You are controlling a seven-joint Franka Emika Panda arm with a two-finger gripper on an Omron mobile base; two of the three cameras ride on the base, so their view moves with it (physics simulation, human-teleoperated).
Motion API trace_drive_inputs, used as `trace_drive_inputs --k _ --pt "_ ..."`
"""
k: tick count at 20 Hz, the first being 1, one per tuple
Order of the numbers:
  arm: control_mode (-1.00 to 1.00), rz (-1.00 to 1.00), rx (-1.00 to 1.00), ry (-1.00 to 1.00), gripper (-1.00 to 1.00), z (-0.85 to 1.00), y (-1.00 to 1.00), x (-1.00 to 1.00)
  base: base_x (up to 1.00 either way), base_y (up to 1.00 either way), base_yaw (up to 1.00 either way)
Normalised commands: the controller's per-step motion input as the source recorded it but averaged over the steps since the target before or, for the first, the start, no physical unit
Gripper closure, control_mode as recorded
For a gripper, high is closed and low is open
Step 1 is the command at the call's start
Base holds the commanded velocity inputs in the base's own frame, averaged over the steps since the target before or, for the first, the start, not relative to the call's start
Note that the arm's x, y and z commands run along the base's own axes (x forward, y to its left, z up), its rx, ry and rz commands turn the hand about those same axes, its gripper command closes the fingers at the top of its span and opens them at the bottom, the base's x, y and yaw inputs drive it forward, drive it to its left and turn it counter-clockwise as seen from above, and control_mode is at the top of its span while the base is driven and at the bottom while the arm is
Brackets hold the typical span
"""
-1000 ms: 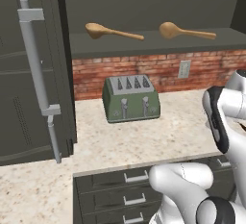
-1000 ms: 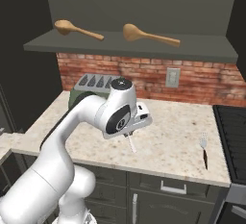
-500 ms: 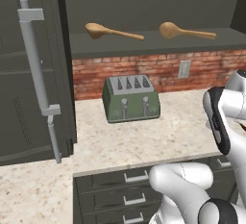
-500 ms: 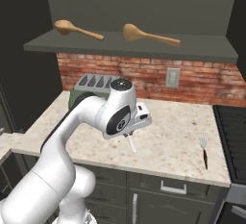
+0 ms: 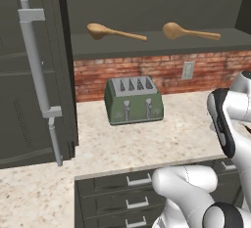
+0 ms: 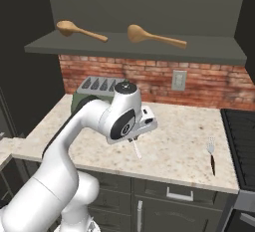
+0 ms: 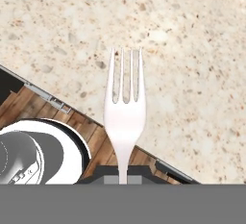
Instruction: Organize the utensils by type. Pick up the wooden spoons from the counter and place them in the open cabinet. Then pick up the metallic utensils from the counter and place them in the open drawer.
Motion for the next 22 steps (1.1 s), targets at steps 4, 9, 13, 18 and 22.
trace_drive_inputs --k 4,9,13,18,22 --pt "-1.00 0.00 0.00 0.00 1.00 0.00 0.00 0.00 0.00 0.00 0.00" --pt "1.00 0.00 0.00 0.00 1.00 0.00 0.00 -0.02 -0.29 0.00 0.00" --pt "1.00 0.00 0.00 0.00 1.00 0.00 0.00 0.00 -0.56 -0.05 -0.01" --pt "1.00 0.00 0.00 0.00 1.00 0.00 0.00 0.00 -0.59 -0.16 -0.09" --pt "1.00 0.00 0.00 0.00 1.00 0.00 0.00 0.00 -0.55 -0.20 -0.18"
